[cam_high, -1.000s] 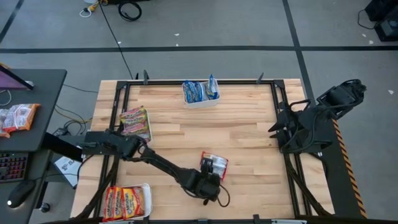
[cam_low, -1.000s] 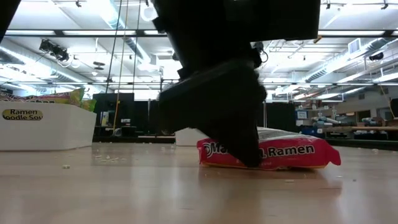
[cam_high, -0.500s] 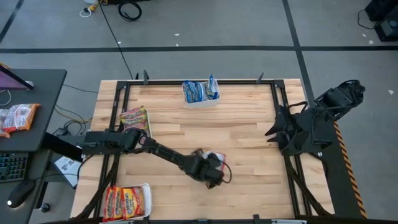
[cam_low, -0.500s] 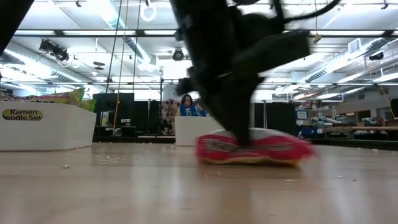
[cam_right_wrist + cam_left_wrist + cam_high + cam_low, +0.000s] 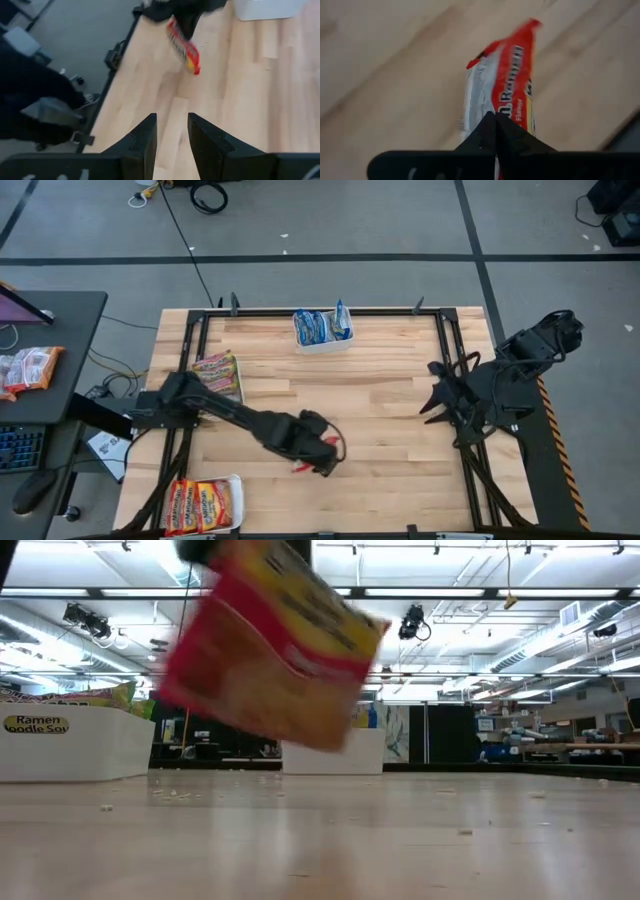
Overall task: Sort Maruchan noodles
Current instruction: Put the red noodle pack into the bottom white bin
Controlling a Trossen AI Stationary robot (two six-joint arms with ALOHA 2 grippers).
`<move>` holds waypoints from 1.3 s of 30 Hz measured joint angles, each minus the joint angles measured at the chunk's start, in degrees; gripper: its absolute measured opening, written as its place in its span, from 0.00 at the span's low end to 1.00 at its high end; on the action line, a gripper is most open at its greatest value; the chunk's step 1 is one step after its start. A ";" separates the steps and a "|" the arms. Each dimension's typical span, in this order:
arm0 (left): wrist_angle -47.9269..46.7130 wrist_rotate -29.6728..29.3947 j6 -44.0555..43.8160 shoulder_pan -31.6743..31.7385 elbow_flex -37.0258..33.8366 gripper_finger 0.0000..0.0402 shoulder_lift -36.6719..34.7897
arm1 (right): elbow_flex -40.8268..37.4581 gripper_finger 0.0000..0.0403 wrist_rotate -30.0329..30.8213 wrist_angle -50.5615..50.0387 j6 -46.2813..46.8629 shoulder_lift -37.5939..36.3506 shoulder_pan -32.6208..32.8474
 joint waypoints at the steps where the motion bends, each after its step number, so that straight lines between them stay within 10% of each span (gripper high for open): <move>1: -1.04 0.41 -2.31 -0.74 0.09 0.00 -1.00 | 0.00 0.29 -0.91 0.34 -0.32 0.29 0.00; 15: -19.99 -5.55 -50.72 -23.10 0.11 0.00 -10.49 | 0.00 0.29 -6.69 1.75 -2.33 1.79 1.44; 28: -22.21 11.97 -53.65 -30.01 0.14 0.00 -11.40 | 0.00 0.29 -5.69 6.75 0.04 1.90 1.46; 39: -24.54 12.21 -54.02 -32.40 -1.12 0.00 -11.84 | 0.00 0.29 -4.74 6.86 3.69 1.90 1.40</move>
